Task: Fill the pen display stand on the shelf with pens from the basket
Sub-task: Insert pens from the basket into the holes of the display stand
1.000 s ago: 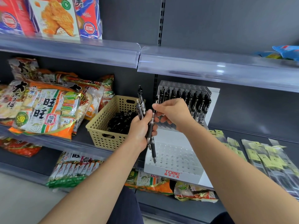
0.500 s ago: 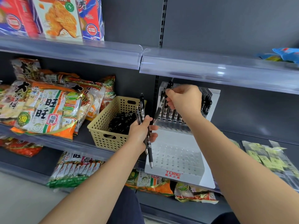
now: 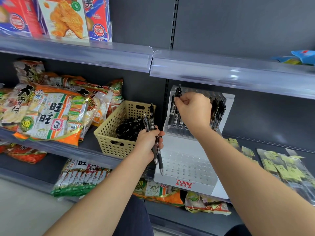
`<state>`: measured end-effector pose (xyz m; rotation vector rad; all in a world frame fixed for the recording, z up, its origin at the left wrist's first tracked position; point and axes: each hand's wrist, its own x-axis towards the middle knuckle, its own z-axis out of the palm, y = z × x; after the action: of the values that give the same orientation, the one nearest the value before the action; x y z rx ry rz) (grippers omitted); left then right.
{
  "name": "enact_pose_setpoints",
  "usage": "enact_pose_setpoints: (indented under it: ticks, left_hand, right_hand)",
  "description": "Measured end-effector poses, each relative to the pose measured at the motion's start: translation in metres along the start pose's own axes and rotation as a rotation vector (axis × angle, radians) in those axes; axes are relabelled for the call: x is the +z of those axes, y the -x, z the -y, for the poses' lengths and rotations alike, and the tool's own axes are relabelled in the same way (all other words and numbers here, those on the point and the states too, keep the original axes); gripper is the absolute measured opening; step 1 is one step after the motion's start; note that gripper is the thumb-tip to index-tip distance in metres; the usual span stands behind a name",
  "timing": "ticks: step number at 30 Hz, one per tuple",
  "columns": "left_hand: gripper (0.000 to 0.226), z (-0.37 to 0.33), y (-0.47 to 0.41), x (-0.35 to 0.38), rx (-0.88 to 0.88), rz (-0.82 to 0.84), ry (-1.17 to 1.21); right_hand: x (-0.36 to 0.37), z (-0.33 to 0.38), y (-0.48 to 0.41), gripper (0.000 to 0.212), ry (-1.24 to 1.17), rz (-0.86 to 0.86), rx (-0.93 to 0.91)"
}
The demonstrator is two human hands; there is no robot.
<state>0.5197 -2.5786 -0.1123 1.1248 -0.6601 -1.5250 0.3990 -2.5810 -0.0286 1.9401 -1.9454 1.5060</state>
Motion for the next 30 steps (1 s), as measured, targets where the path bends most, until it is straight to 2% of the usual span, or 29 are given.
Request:
enact_pose_setpoints:
  ticks: [4,11,19,30]
  left_hand:
    - [0.008,-0.001,0.000,0.000,0.017,-0.007,-0.001]
    - [0.014,-0.003,-0.001,0.000,0.055,-0.023,0.009]
    - [0.009,-0.003,0.004,-0.003,0.106,0.048,-0.023]
    - [0.012,-0.007,0.013,0.000,0.104,0.090,0.000]
  right_hand:
    - [0.006,-0.001,0.000,0.026,0.055,0.044,-0.005]
    - [0.015,-0.010,0.004,0.032,0.157,0.136,-0.013]
    - [0.019,-0.009,0.002,0.048,0.189,0.194,-0.023]
    - [0.016,-0.013,0.001,0.032,0.143,0.232,0.012]
